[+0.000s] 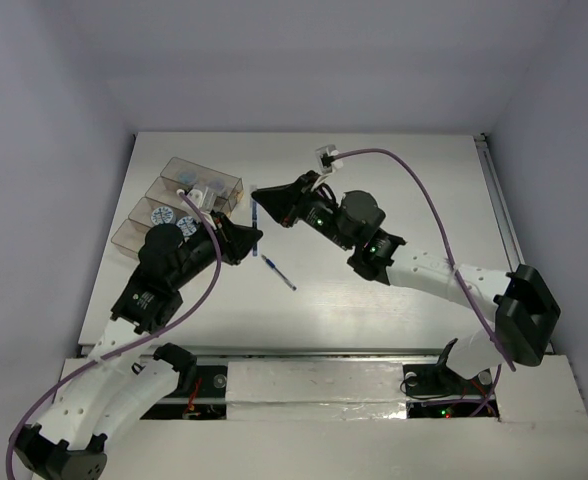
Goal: Sort the stationery into containers
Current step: Close the pen cap on the pen.
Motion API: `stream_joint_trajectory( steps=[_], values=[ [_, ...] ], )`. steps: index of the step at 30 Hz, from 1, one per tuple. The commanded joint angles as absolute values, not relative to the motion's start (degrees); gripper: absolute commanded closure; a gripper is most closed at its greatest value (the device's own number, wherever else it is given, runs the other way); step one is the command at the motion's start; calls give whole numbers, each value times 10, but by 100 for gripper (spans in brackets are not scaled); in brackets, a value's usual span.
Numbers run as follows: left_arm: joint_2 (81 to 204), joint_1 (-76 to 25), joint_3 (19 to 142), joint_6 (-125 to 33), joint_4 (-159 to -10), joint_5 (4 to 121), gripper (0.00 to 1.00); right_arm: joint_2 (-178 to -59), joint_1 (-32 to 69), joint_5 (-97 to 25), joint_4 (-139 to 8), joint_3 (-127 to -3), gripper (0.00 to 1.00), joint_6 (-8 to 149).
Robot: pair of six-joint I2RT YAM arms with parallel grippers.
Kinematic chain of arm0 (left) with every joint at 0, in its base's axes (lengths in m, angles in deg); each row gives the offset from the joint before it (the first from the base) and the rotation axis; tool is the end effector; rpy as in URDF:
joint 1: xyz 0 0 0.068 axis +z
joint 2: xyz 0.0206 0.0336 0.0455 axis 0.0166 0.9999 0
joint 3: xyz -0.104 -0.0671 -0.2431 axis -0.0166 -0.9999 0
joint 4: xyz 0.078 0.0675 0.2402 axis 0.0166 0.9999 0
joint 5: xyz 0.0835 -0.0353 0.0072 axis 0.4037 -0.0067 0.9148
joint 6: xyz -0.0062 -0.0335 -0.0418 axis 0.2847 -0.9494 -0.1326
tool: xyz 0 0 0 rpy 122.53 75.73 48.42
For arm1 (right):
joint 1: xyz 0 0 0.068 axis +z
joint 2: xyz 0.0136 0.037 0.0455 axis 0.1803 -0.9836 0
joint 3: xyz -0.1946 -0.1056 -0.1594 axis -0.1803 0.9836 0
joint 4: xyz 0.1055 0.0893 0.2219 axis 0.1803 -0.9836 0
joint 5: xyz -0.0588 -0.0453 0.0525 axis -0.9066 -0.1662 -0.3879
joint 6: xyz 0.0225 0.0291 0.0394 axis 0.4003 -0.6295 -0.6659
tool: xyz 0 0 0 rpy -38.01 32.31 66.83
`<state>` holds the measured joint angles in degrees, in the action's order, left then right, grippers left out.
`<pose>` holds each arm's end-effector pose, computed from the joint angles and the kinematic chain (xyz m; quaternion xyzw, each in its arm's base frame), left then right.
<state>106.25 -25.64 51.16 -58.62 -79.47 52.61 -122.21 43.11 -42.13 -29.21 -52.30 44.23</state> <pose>0.1419 -0.0834 0.3558 0.1288 0.6919 -0.3999 0.5872 0.2094 0.2846 0.3661 -0.1215 0.6056 0.5445 0.5675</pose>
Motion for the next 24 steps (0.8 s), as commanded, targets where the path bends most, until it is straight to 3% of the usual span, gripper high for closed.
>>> stream_joint_trajectory(
  steps=[1, 24],
  values=[
    [1056, -248, 559, -577, -872, 580, 100, -1221, 450, -352, -395, -543, 100, 465],
    [1048, -248, 528, -592, -914, 598, 100, -1234, 450, -348, -368, -551, 100, 466]
  ],
)
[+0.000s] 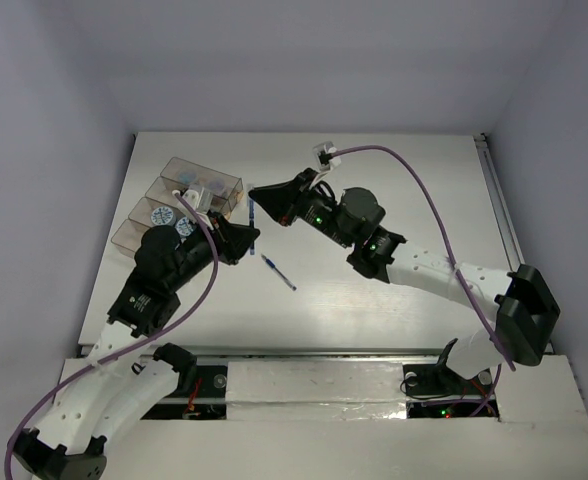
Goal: Sort the stationery into containers
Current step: Close the pen cap on the pen, then place the pen in the storage box.
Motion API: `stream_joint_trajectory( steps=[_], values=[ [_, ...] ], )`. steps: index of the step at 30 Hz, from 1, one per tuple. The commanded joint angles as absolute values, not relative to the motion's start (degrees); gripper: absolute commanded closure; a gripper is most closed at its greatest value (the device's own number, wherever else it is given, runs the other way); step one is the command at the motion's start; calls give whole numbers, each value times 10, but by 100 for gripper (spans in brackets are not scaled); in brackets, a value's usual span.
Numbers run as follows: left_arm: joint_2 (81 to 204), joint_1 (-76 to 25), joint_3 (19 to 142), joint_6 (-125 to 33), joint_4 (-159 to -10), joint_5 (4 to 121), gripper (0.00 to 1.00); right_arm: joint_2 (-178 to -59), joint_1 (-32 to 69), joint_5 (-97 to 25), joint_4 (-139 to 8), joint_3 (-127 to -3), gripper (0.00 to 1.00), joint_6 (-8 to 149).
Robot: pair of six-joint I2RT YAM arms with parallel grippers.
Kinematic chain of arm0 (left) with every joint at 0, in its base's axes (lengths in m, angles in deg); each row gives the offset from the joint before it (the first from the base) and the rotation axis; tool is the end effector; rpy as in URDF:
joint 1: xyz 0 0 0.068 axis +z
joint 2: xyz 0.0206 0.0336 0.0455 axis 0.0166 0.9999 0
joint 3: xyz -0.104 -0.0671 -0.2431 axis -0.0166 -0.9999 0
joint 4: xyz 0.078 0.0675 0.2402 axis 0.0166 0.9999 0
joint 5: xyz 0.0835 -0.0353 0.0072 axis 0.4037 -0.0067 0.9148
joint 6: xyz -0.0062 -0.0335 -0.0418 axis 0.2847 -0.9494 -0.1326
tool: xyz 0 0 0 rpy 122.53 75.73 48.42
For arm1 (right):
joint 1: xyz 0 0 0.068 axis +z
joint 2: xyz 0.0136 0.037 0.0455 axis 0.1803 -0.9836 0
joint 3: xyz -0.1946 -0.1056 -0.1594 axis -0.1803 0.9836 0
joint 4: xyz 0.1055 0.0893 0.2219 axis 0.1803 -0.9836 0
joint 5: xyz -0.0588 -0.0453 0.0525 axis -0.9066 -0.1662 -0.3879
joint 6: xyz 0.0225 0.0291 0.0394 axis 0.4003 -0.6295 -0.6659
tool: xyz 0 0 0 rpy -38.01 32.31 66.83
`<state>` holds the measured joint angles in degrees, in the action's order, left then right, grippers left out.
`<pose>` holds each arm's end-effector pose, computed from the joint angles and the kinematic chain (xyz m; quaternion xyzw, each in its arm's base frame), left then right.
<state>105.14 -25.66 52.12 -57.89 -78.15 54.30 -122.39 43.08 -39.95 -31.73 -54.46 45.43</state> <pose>0.1372 -0.0800 0.3619 0.1236 0.6883 -0.3889 0.5998 0.2097 0.2870 0.3738 -0.1429 0.6049 0.5449 0.5628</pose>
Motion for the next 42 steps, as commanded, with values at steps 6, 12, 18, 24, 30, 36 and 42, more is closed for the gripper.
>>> stream_joint_trajectory(
  steps=[6, 12, 18, 24, 30, 36, 42],
  values=[
    [1036, -248, 513, -577, -935, 563, 100, -1218, 450, -380, -358, -551, 92, 474],
    [1026, -248, 519, -552, -929, 555, 100, -1203, 450, -384, -350, -548, 67, 471],
    [1026, -248, 522, -547, -928, 549, 100, -1188, 450, -390, -349, -543, 57, 474],
    [1028, -248, 523, -546, -922, 562, 100, -1168, 450, -382, -348, -537, 48, 474],
    [1045, -248, 517, -567, -921, 612, 100, -1110, 450, -410, -361, -494, 34, 491],
    [1070, -248, 504, -586, -937, 684, 100, -1037, 450, -476, -411, -441, 31, 520],
    [1090, -248, 465, -618, -987, 795, 100, -996, 433, -539, -446, -405, 33, 529]
  ],
)
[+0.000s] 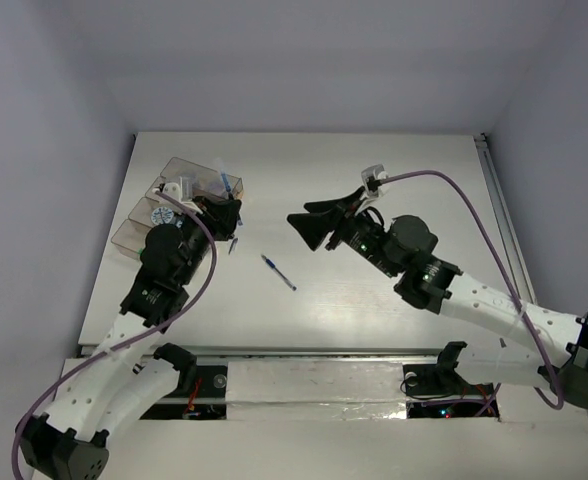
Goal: Sort the stationery into containers
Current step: Place the pen in the storage box.
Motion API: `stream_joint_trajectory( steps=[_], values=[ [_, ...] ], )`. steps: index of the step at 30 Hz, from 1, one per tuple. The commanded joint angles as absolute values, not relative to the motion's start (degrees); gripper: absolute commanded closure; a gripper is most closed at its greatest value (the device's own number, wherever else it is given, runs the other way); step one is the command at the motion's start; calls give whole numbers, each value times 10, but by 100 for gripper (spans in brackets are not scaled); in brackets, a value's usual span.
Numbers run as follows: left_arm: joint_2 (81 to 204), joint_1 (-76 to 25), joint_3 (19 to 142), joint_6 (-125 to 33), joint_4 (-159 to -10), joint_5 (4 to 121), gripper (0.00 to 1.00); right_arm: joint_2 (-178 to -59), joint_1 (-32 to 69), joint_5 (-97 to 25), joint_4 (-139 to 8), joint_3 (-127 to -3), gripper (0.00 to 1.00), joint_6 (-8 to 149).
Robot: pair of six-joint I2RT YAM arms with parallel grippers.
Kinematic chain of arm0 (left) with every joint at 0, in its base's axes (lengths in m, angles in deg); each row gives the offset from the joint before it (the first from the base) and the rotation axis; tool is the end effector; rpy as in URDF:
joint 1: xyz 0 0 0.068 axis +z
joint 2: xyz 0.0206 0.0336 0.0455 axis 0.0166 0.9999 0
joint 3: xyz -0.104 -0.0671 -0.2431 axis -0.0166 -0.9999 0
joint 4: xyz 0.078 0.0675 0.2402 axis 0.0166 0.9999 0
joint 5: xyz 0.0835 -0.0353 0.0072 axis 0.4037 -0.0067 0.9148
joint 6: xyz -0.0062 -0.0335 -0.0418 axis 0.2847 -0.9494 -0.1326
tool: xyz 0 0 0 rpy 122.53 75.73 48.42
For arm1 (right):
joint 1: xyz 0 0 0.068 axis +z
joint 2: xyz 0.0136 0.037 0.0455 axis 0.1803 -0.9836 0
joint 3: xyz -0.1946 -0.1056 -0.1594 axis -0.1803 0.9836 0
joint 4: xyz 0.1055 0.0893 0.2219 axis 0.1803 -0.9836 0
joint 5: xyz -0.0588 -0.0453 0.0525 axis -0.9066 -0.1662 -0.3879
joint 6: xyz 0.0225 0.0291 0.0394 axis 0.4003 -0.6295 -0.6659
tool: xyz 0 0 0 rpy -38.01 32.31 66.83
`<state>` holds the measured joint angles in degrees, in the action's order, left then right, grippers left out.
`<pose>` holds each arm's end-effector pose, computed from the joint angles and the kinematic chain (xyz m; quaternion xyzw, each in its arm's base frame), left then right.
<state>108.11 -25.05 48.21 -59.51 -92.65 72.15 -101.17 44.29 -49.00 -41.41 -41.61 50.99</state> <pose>0.1582 -0.0762 0.3578 -0.0019 0.6499 -0.3191 0.6898 0.1550 0.2131 0.3823 -0.1208 0.6189 0.4806 0.6094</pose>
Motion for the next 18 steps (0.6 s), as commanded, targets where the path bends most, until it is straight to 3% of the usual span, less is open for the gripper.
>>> stream_joint_trajectory(
  steps=[1, 10, 18],
  values=[
    [1097, -248, 461, -620, -1008, 808, 100, -990, 433, -546, -449, -392, 33, 528],
    [1256, -224, 459, -598, -1116, 925, 100, -895, 433, -557, -488, -315, 33, 498],
    [1386, -156, 495, -622, -1149, 924, 100, -855, 433, -569, -523, -277, 33, 498]
  ],
)
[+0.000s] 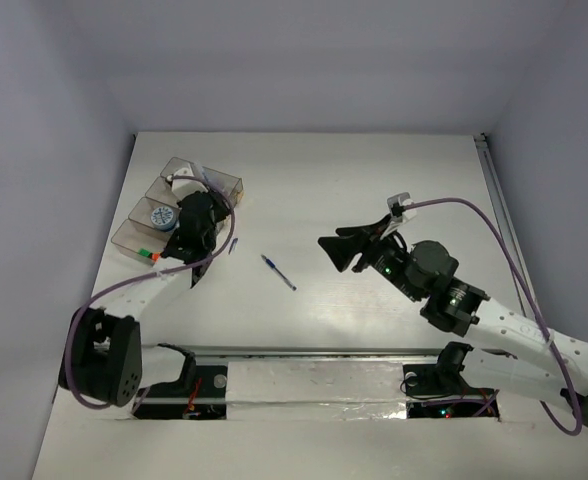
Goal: Sort the stationery into containers
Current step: Place the pen in the storage box.
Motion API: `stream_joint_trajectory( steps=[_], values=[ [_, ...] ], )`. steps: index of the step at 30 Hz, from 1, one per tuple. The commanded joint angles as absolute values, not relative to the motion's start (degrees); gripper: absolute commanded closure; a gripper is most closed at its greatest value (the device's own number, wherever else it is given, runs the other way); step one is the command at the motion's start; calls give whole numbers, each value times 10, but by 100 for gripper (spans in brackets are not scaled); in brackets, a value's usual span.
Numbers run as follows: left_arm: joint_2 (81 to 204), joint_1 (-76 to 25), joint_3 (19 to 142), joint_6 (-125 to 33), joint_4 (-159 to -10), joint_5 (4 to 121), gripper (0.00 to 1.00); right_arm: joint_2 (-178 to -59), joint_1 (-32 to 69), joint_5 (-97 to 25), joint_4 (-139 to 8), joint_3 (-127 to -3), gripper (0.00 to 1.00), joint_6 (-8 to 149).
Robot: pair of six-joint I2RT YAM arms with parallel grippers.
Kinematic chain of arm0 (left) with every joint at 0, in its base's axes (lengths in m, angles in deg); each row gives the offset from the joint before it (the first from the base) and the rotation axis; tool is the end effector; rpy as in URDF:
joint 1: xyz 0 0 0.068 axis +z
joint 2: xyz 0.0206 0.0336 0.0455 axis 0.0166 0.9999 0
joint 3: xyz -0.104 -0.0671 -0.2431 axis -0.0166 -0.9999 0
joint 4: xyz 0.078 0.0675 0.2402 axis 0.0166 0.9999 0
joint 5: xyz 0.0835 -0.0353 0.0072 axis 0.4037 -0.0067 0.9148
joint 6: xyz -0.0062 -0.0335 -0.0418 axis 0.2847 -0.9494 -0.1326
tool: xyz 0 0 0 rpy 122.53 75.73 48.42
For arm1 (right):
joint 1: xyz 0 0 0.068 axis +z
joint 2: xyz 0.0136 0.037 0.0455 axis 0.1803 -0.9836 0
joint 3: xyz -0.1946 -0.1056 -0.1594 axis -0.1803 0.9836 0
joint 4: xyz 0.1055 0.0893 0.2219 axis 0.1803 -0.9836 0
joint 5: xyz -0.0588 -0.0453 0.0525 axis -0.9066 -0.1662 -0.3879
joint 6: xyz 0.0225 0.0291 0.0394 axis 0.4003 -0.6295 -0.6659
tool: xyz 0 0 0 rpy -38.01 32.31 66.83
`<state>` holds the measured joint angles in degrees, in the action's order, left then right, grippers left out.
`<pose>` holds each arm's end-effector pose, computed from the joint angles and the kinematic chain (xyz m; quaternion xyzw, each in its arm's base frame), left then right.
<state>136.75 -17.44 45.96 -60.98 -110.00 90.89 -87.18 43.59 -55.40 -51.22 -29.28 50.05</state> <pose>0.2644 -0.0750 0.2723 -0.1675 0.7139 -0.1351 0.6663 0.1297 0.1662 0.3392 -0.0864 0.6789 0.4187 0.5970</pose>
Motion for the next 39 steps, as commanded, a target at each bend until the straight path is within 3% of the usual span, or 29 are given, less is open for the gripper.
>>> stream_joint_trajectory(
  steps=[1, 13, 39],
  values=[
    [1409, -139, 504, -636, -1141, 918, 100, -848, 433, -573, -526, -273, 33, 498],
    [1562, -59, 570, -687, -1117, 874, 100, -829, 433, -575, -544, -255, 33, 505],
    [1687, -19, 633, -885, -1003, 823, 100, -842, 433, -574, -548, -260, 33, 507]
  ],
)
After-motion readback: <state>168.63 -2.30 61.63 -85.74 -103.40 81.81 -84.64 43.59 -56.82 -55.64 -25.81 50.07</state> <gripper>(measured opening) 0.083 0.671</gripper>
